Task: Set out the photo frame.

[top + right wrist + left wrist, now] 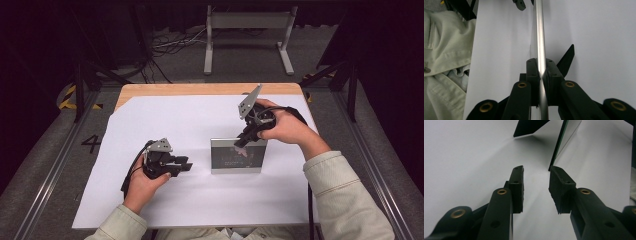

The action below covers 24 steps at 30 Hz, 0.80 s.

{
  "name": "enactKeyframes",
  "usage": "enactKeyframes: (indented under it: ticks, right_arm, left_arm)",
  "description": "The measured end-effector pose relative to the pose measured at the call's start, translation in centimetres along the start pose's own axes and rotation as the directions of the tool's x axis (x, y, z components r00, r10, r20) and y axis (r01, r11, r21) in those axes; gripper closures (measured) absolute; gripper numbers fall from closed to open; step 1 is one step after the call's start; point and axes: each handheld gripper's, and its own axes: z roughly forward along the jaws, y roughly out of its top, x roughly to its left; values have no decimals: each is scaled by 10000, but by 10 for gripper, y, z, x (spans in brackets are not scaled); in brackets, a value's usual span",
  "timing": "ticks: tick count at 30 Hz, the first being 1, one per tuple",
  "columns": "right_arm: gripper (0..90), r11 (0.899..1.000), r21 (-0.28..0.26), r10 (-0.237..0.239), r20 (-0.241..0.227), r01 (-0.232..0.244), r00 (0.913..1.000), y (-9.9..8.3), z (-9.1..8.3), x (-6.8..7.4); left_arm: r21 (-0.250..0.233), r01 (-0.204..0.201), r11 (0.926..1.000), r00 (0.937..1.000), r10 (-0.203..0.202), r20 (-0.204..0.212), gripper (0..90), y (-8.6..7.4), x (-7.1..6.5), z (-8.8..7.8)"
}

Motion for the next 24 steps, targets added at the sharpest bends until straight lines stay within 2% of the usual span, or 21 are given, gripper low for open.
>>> enactKeyframes:
  ticks: [6,13,15,16,18,21,24]
  right_arm:
    - [814,9996,-6,-266,329,266,9991,-1,1,-2]
    - [785,9998,-82,-169,620,175,9979,-1,0,-1]
    - [758,9996,-275,-72,741,93,9972,0,-1,0]
    - [731,9991,-389,-147,805,179,9966,0,-2,0]
    - [650,9973,-738,111,793,-53,9968,0,-4,0]
    - [603,9966,-828,120,991,-38,9950,-1,-6,3]
    - [578,9928,-1189,302,1147,-164,9929,-3,-12,8]
  left_arm:
    - [13,1,10000,10000,-1,2,656,0,0,0]
    - [7,5,10000,10000,-5,10,656,0,0,0]
    - [-2,2,10000,10000,-2,16,656,0,0,0]
    - [0,3,10000,10000,-3,15,656,0,0,0]
    - [-33,63,10000,10000,-63,15,654,0,0,0]
    - [-46,63,10000,10000,-63,13,651,0,0,0]
    - [-73,-22,10000,10000,22,-18,642,1,1,0]
